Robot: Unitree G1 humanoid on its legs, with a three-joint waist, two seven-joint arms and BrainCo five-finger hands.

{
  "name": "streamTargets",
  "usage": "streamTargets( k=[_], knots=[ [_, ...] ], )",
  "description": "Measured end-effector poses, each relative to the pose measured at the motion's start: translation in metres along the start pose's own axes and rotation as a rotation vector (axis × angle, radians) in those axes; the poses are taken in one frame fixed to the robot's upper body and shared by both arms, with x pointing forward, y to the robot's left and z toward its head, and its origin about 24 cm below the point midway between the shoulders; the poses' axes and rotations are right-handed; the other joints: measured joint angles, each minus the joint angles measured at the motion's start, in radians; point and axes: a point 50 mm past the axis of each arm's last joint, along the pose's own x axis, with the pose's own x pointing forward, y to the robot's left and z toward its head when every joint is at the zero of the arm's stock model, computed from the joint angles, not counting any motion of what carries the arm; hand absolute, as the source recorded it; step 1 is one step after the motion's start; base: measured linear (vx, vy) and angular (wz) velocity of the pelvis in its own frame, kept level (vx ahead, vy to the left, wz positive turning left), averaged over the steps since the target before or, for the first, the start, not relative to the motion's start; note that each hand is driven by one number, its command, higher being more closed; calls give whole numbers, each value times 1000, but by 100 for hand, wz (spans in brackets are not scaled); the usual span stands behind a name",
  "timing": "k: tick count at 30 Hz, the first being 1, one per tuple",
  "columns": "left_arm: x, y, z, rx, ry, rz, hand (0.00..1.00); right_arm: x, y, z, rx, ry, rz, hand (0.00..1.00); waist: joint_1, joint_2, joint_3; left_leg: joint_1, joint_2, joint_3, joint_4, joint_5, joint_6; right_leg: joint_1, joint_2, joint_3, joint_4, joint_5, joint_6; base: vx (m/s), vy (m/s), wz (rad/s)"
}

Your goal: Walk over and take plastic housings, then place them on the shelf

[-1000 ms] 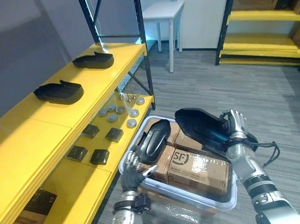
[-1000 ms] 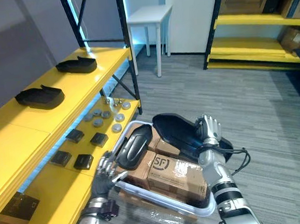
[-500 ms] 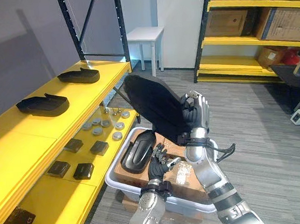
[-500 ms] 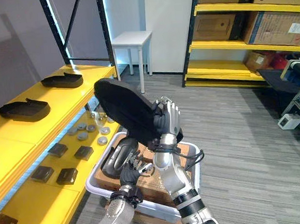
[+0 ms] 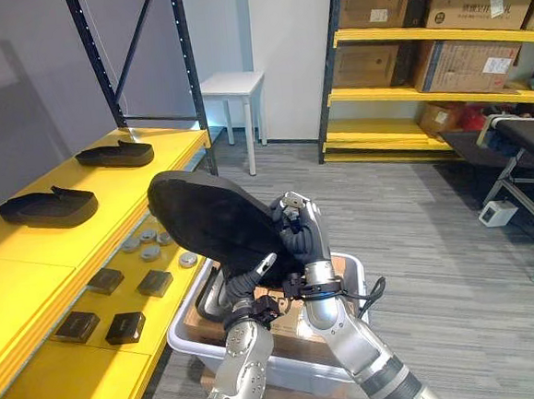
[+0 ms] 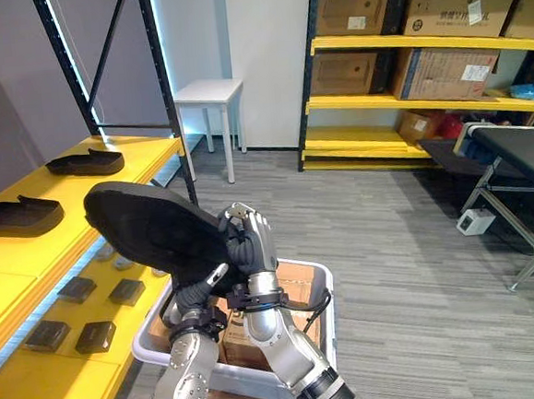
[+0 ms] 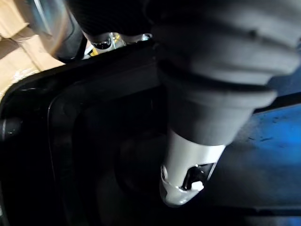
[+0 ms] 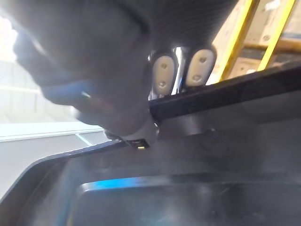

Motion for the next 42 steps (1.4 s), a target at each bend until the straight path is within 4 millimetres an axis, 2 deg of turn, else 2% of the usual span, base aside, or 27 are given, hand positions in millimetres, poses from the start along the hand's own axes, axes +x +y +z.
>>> streamTargets(
  k=[1,8,16,20,22,24,25,26,27,29,30,34,35,36,38,39,40,41,42],
  knots=[
    [1,1,3,-2,-15,16,100,-1,1,1,14,2,3,100,-5,0,-3,0,2,0,0,-1,-1,-1,1,0,0,0,0,-11,-11,-12],
    [4,4,13,-15,-91,121,100,-8,4,1,67,-4,32,100,-8,-3,-6,5,12,20,0,-5,-9,-7,15,18,0,3,-5,7,0,-8],
    [5,7,20,-12,-156,153,100,-13,4,-2,102,14,38,100,-7,-12,-11,-1,13,11,1,-6,-9,-7,12,11,-1,3,-6,19,20,2],
    [6,8,25,54,-219,168,100,-17,2,-8,127,41,36,100,-3,-10,-10,-63,-4,-107,4,16,-12,-5,-1,-117,4,-3,-13,-24,-1,81],
    [3,11,28,129,-253,166,100,-22,2,-11,147,59,33,100,6,-7,-8,-105,-17,-227,-11,60,-21,10,-13,-251,5,-21,-20,-60,-58,160],
    [0,16,26,193,-265,176,100,-26,3,-17,164,86,38,100,16,2,-2,-121,-18,-248,-36,77,-15,41,-24,-344,4,-39,-20,-39,-36,186],
    [-2,18,27,235,-277,184,100,-28,3,-19,168,93,39,0,18,17,8,-143,9,-137,-40,81,5,76,-41,-451,3,-60,-7,-10,-15,234],
    [-4,19,29,248,-294,187,100,-28,4,-18,179,90,44,0,24,24,14,-161,27,-24,-35,84,29,93,-60,-507,-1,-75,2,3,2,233],
    [-7,21,32,255,-310,192,100,-28,5,-18,187,88,50,0,36,29,15,-177,42,98,-24,87,36,103,-79,-552,-1,-88,20,33,69,155],
    [-14,31,42,279,-357,210,100,-29,10,-17,195,76,86,0,78,42,11,-198,76,315,-7,87,37,116,-107,-604,-1,-94,43,86,176,114],
    [-16,35,45,290,-370,213,100,-30,12,-15,202,75,98,0,81,42,10,-203,75,344,-1,88,38,122,-115,-621,-1,-95,54,174,238,109],
    [-36,65,63,371,-421,249,100,-35,29,-9,305,109,210,0,108,30,0,-182,-24,320,-11,93,39,181,-198,-648,16,-116,87,198,193,80],
    [-40,73,69,407,-442,257,100,-37,35,-8,336,127,243,0,109,26,-3,-170,-56,302,-10,93,40,192,-244,-671,79,-130,104,400,212,74],
    [-42,78,69,432,-436,265,100,-39,38,-13,345,154,272,0,113,35,-6,-155,-69,269,-9,91,44,188,-291,-692,203,-139,118,407,225,72],
    [-42,81,69,460,-419,258,100,-42,37,-19,352,188,288,0,118,41,-7,-121,-71,237,-9,101,71,159,-356,-689,422,-138,112,302,210,76],
    [-40,83,71,497,-414,235,100,-43,36,-22,351,205,292,0,108,25,-2,-81,-83,184,-6,93,95,128,-420,-645,625,-94,49,255,205,94],
    [-39,85,72,510,-415,228,100,-42,35,-24,349,210,295,0,104,23,3,-64,-83,162,-6,88,103,104,-432,-593,700,-74,16,249,160,98],
    [-39,86,74,533,-418,226,100,-43,36,-25,346,220,302,0,99,19,4,-47,-79,135,-2,76,111,59,-418,-494,809,-119,34,190,6,88],
    [-37,87,76,548,-423,219,100,-43,35,-27,345,229,311,0,86,22,6,-30,-72,91,1,65,116,2,-369,-398,907,-207,27,170,-37,121]
  ],
)
